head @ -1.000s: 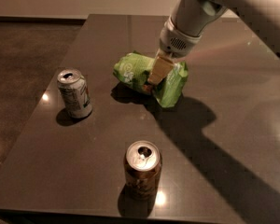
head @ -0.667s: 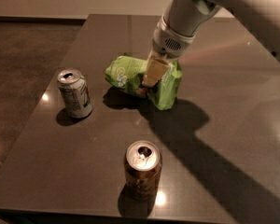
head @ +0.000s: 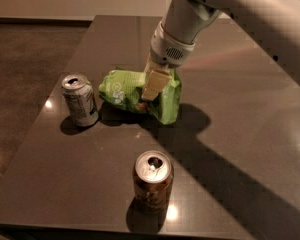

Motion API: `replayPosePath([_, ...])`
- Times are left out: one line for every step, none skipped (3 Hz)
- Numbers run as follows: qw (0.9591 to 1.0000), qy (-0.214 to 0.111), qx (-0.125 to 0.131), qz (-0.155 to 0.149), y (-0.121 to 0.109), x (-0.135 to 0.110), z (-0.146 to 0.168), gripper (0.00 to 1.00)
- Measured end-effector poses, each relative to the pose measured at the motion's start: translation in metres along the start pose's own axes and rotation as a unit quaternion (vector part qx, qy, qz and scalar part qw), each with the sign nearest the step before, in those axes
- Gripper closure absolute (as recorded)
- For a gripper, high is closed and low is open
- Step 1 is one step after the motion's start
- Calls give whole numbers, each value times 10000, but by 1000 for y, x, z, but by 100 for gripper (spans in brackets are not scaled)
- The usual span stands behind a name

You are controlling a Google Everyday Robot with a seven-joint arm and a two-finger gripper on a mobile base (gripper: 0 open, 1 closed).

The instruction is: Move green rice chip bag near 7up can

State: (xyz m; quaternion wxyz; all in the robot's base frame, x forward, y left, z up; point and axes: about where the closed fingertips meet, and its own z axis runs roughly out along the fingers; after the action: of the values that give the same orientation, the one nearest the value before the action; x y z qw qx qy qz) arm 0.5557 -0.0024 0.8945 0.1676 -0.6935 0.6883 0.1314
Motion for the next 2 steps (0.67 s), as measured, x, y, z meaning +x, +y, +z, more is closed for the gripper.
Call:
replayPosePath([9999,-53,-120,-107,2,-3,6,53])
replayPosePath([9999,-61,-113,-113,1,-5,8,13])
